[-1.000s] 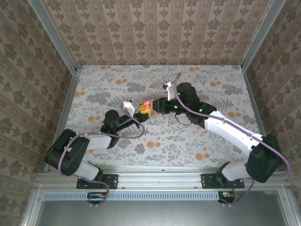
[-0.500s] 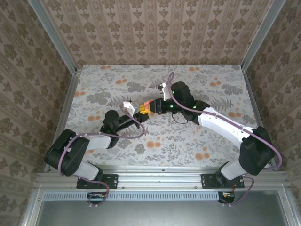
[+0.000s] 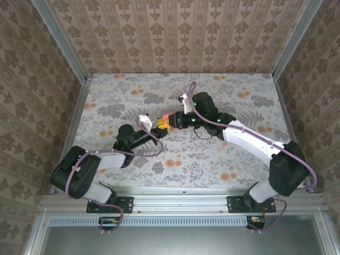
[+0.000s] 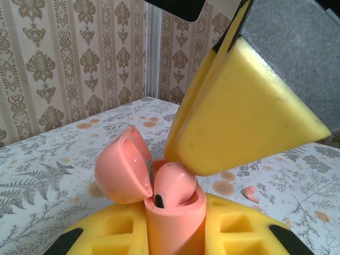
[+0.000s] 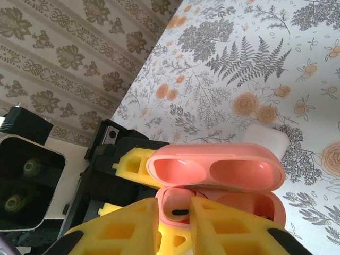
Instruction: Insert wireless bluetooth earbuds into charging case
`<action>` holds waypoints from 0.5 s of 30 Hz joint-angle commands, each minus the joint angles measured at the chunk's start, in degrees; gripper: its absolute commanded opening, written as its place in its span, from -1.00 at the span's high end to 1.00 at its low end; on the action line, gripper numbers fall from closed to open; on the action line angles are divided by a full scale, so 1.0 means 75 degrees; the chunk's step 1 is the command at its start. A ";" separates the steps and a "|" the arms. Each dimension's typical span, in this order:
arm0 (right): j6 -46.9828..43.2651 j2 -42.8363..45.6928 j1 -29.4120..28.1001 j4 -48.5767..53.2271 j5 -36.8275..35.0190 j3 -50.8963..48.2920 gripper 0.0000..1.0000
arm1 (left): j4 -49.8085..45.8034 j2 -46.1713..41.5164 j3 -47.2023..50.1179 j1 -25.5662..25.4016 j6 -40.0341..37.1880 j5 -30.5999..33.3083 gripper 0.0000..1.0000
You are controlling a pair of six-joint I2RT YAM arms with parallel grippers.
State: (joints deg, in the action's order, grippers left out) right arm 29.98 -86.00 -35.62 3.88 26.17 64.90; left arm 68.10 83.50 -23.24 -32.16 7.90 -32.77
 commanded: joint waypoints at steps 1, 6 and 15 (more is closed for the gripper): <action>-0.0106 0.0239 0.0065 0.0202 -0.0070 0.0175 0.51 | 0.0050 -0.0205 0.0017 -0.0001 -0.0142 -0.0079 0.81; -0.0083 0.0710 0.0331 0.0629 -0.0219 0.0163 0.46 | -0.0128 -0.0322 0.0036 -0.0001 -0.0262 -0.0102 0.81; -0.0412 0.1357 0.1547 0.3136 -0.0033 0.0694 0.43 | -0.0346 -0.0338 0.0029 -0.0034 -0.0371 -0.0175 0.81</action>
State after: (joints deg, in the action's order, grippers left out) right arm 28.71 -77.17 -26.57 17.61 25.58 67.40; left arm 65.52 82.26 -23.22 -32.16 6.42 -32.82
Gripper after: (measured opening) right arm 0.282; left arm 0.208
